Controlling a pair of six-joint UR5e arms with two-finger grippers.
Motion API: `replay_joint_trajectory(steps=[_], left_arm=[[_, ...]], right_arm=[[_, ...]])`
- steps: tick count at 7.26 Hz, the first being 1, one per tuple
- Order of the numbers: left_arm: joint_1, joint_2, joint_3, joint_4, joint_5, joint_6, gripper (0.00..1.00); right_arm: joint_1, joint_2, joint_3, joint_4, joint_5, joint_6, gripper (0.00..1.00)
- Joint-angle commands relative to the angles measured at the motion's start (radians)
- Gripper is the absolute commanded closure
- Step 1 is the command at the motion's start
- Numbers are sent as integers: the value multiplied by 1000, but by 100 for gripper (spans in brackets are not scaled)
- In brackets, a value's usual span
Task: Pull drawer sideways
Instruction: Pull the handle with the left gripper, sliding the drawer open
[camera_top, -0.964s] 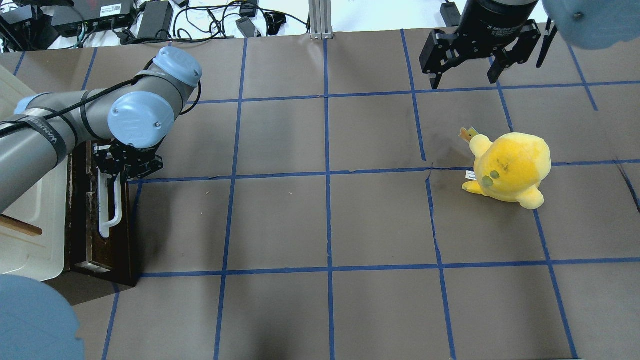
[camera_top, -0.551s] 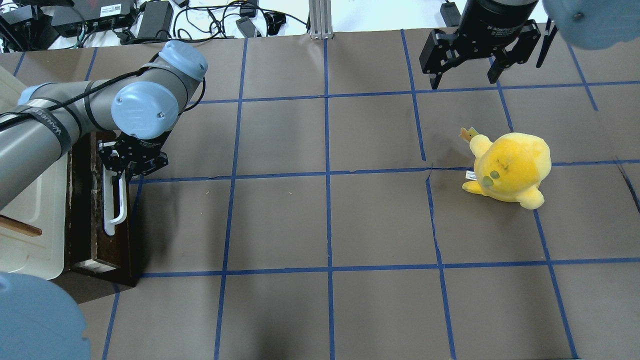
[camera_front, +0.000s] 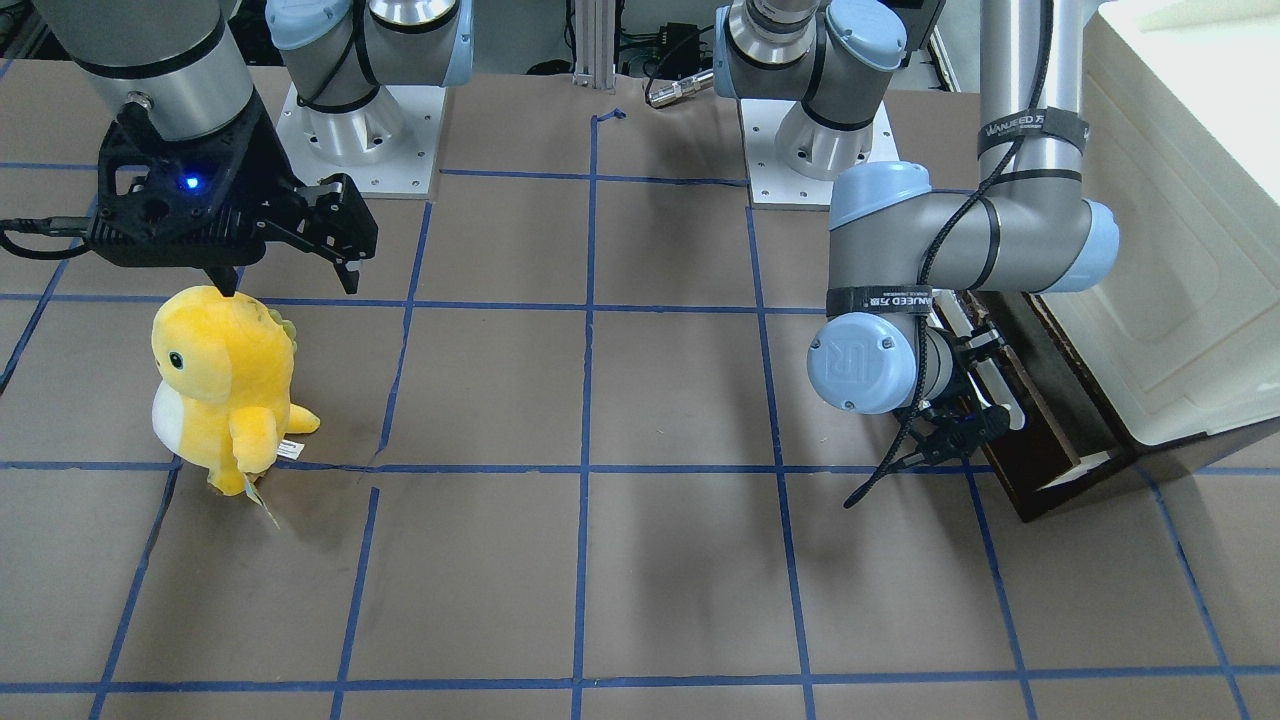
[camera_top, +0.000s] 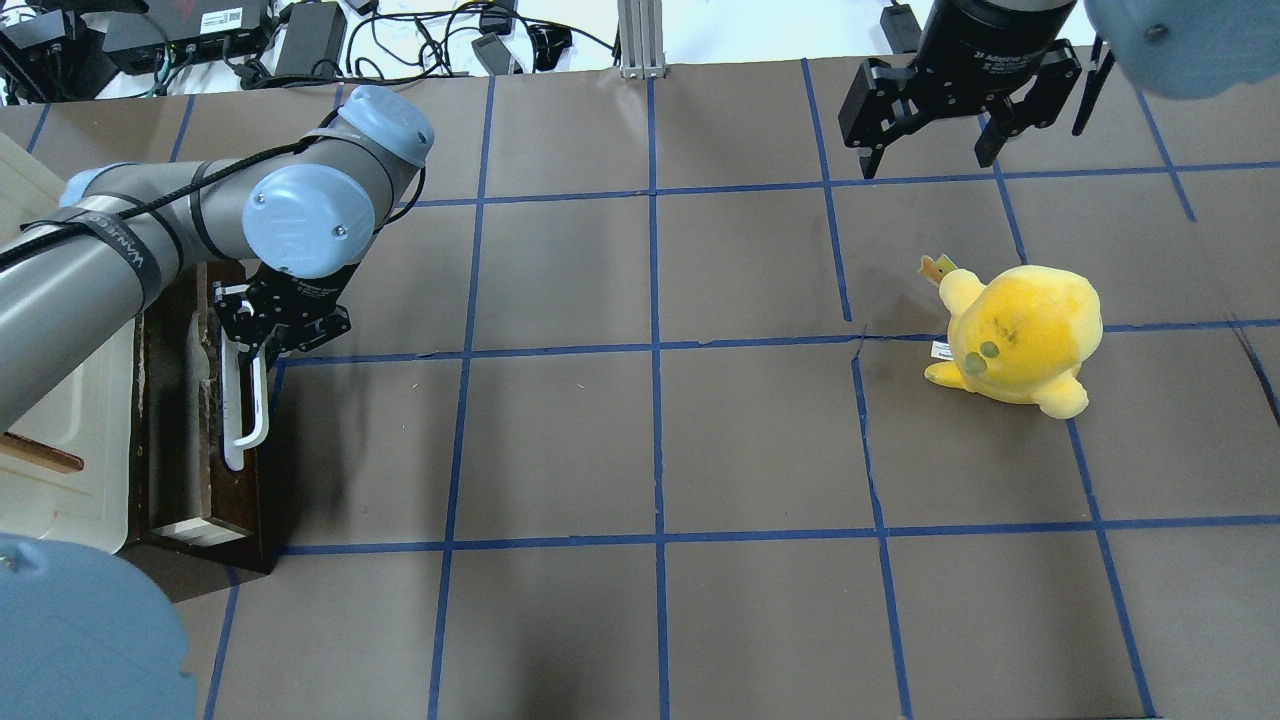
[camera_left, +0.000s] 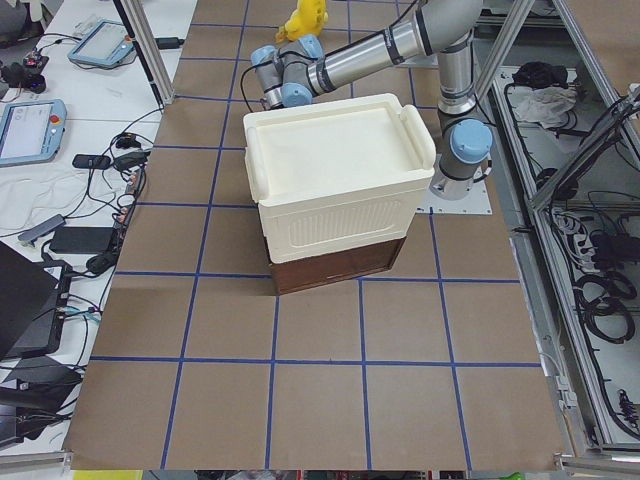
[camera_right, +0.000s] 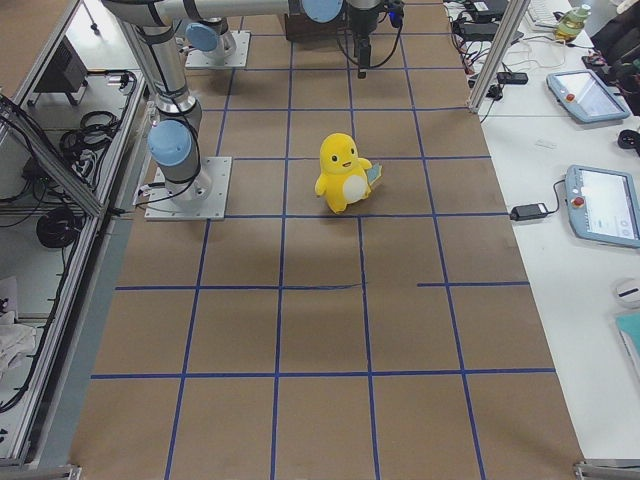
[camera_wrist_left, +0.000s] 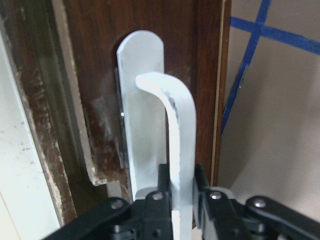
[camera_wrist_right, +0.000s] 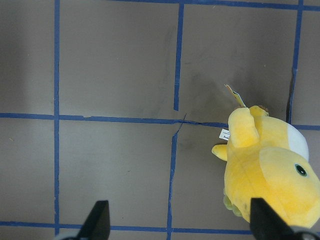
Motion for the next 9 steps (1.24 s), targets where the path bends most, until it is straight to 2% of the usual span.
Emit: replay_joint_trajectory(steps=[1,9], left_arm=[[-23,-16,16,-2,-2,-18,85],[-50,-16,55,-46,-22,-20,83]], right_arm=[[0,0,0,0,0,-1,0],[0,0,0,0,0,0,0]])
